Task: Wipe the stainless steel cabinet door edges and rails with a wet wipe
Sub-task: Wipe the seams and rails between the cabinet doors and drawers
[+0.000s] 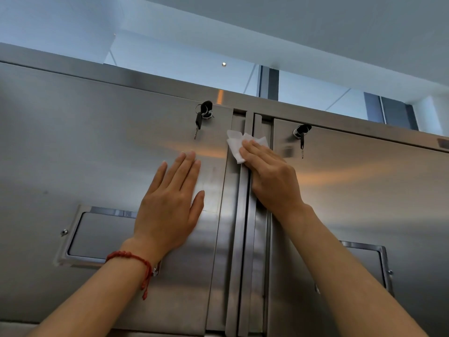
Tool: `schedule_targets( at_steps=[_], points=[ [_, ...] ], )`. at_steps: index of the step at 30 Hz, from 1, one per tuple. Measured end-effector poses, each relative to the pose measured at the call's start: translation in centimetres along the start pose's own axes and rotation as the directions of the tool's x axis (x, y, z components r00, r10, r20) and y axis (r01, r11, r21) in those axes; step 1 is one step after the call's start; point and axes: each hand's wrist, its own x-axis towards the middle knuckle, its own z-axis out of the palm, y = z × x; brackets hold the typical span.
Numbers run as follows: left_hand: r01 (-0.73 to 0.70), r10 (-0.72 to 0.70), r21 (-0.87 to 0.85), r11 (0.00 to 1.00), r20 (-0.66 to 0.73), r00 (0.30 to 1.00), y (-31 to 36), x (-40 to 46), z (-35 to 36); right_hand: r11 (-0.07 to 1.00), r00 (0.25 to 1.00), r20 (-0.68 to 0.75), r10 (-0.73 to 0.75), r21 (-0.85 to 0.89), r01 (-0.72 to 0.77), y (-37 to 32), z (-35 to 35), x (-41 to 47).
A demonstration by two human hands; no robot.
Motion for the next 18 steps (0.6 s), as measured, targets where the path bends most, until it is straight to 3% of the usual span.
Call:
schedule_targets(
  at_steps=[18],
  points=[
    [0.004, -0.004, 0.002, 1.000, 0.001, 1.000, 0.0, 0.0, -0.1, 0.986, 0.988, 0.026, -0.152, -0.066, 0.153, 0.2, -0.5, -2.1]
  ],
)
